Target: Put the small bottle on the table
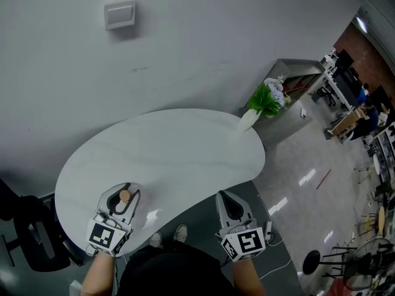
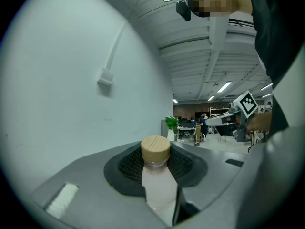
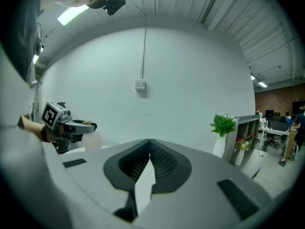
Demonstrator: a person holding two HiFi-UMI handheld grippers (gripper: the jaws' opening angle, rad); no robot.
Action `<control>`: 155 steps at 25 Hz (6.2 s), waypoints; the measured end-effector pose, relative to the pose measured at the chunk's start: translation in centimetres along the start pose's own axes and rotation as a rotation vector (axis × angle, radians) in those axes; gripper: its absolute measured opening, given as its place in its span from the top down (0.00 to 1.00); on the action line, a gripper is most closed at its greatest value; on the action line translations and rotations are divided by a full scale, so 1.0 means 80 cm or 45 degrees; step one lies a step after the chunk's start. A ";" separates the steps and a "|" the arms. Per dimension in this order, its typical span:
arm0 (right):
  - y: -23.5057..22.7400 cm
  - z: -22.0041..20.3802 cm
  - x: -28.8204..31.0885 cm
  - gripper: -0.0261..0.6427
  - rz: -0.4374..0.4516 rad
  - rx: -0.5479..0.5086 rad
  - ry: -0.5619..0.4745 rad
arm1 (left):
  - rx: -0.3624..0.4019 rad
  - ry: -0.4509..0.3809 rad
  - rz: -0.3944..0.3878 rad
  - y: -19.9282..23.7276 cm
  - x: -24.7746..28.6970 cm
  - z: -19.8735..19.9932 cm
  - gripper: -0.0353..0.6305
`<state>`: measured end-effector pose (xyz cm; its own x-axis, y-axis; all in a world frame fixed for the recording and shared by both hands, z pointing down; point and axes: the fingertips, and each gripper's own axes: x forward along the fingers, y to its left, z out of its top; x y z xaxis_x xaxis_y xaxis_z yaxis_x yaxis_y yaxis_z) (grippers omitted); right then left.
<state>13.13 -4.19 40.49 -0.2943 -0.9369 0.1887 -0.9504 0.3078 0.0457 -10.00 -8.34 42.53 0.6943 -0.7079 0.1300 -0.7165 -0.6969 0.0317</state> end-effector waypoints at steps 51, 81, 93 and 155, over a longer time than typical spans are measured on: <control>-0.036 -0.051 0.014 0.95 0.028 0.037 0.137 | 0.036 0.205 0.108 0.078 0.165 -0.145 0.78; -0.033 -0.088 0.017 0.95 -0.062 0.024 0.321 | -0.053 0.294 0.060 0.101 0.237 -0.250 0.78; -0.031 -0.091 0.020 0.95 -0.066 0.037 0.333 | -0.018 0.295 0.055 0.099 0.242 -0.255 0.78; -0.051 -0.084 -0.009 0.95 -0.009 0.084 0.195 | 0.070 0.281 0.143 0.085 0.218 -0.199 0.57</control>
<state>17.87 -3.69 46.73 -0.2739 -0.9011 0.3361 -0.9583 0.2853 -0.0161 -3.84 -23.61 60.78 0.5748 -0.7430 0.3428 -0.7791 -0.6250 -0.0483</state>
